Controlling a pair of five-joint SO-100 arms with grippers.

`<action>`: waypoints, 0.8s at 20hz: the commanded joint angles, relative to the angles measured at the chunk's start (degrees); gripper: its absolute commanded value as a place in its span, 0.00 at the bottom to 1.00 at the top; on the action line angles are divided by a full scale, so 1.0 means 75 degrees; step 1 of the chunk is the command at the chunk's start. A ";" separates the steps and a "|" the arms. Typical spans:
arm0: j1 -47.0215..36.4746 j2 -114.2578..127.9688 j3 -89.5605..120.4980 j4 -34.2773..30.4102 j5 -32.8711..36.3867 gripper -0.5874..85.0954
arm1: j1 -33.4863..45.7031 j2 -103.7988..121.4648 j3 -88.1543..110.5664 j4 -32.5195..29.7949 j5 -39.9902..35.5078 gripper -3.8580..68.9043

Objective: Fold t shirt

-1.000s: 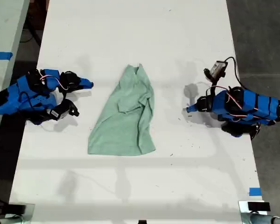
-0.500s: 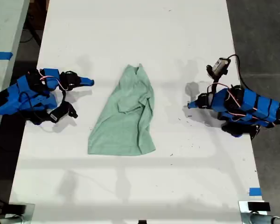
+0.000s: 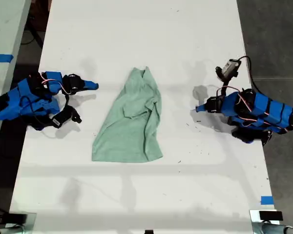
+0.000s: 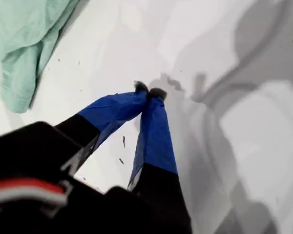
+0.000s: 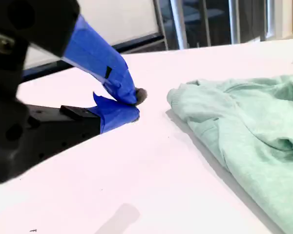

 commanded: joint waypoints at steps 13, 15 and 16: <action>0.0070 0.0047 0.0023 0.0047 -0.0070 0.00 | -0.0199 0.0094 0.0340 -0.0246 0.0328 0.06; 0.0059 0.0047 0.0000 0.0082 -0.0059 0.00 | -0.0199 0.0094 0.0340 -0.0246 0.0352 0.06; 0.0070 0.0047 0.0000 0.0082 -0.0059 0.00 | -0.0199 0.0094 0.0340 -0.0234 0.0352 0.06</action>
